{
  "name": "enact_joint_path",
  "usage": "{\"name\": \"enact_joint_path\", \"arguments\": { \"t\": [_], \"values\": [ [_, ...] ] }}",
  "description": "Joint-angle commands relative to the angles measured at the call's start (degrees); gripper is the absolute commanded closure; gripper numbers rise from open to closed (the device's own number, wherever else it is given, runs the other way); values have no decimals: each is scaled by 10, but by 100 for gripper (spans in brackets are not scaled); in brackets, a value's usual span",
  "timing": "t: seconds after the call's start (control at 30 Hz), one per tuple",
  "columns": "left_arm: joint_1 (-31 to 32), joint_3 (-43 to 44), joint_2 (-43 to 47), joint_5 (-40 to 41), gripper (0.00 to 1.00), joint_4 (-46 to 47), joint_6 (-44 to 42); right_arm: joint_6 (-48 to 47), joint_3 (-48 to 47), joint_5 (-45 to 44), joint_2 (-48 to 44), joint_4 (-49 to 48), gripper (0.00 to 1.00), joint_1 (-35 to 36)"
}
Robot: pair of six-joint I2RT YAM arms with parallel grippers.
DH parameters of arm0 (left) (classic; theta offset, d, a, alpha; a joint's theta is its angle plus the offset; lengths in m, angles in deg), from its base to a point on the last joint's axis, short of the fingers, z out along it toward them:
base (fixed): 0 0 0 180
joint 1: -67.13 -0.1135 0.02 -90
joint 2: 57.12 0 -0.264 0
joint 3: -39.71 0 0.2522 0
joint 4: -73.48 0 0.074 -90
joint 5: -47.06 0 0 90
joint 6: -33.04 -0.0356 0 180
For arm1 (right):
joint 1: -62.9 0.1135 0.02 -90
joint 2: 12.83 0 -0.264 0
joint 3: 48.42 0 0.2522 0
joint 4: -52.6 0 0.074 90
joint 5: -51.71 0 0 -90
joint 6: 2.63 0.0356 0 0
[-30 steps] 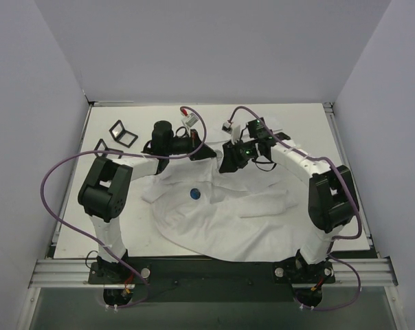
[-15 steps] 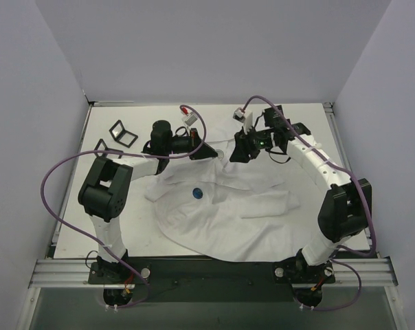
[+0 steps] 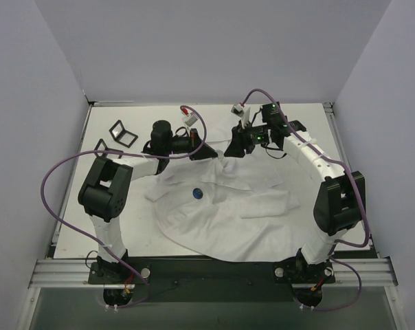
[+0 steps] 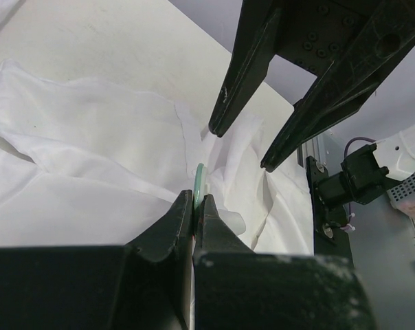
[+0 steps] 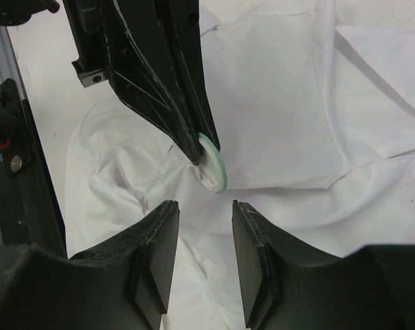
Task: Remove the brooch from the garment
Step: Pass from the left arm to the right
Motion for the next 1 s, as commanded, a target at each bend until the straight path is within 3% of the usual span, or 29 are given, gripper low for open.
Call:
{"name": "enact_joint_path", "arguments": {
  "t": [0.0,0.4,0.97],
  "values": [
    [5,3,20,-6,100,-6,-29,30,-1,41,-10,-66,62,4],
    [17,-8,65,8,100,-43,-69,82,31,63,-36,-119,62,4],
    [20,-22,70,3,100,-27,-61,62,48,82,-27,-118,62,5]
  ]
}}
